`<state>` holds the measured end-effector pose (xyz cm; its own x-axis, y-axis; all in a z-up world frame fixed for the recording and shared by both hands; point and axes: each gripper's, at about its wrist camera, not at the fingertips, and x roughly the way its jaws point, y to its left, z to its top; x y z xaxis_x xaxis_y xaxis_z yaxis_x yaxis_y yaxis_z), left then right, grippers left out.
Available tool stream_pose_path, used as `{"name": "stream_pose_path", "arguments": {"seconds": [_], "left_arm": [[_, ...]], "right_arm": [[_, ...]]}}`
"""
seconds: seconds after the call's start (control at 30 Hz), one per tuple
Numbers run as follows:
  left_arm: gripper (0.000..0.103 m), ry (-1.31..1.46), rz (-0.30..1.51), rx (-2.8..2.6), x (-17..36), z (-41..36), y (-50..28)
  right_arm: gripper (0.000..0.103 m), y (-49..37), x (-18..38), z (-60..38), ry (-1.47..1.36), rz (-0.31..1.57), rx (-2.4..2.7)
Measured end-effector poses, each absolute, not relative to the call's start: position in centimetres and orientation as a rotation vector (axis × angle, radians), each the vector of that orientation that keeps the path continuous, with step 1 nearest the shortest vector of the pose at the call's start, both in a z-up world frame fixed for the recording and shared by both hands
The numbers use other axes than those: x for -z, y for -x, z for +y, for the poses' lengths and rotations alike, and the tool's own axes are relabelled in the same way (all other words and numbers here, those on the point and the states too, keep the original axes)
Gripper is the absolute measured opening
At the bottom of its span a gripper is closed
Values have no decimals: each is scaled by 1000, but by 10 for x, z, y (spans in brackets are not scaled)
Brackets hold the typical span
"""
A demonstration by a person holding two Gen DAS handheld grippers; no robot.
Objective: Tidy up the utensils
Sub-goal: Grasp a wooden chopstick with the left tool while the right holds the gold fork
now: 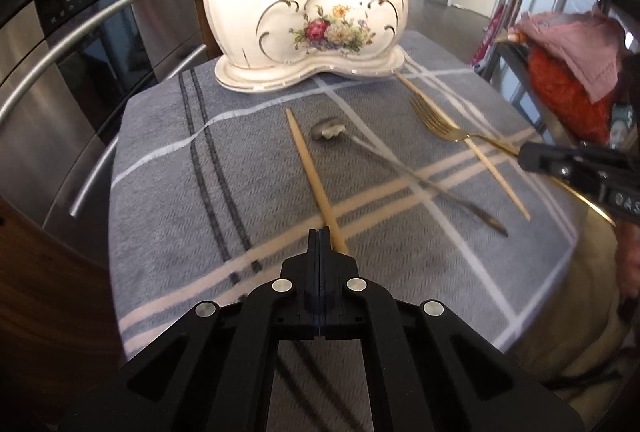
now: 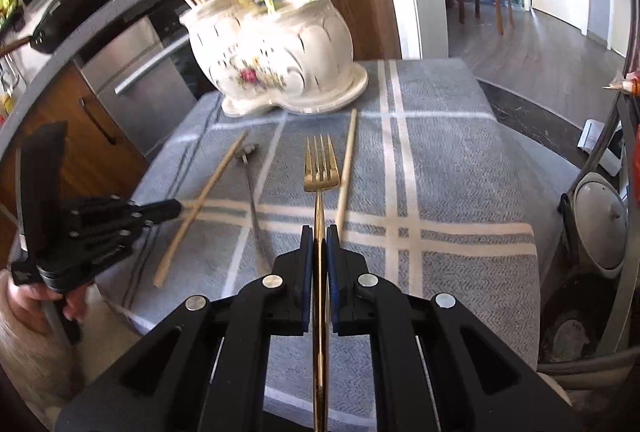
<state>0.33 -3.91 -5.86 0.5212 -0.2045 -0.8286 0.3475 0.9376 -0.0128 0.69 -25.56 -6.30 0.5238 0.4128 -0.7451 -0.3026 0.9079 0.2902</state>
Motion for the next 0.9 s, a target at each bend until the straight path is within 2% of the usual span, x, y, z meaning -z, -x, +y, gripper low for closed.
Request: {"name": "stream_pose_path", "arguments": {"seconds": [0.3, 0.53, 0.9], "left_arm": [[0, -146, 999, 360, 54, -40, 0], [11, -146, 1016, 350, 62, -50, -10], [8, -264, 1024, 352, 63, -47, -8]], "right_arm": [[7, -9, 71, -249, 23, 1005, -446], [7, -14, 67, -248, 176, 1022, -442], [7, -30, 72, -249, 201, 1070, -501]]}}
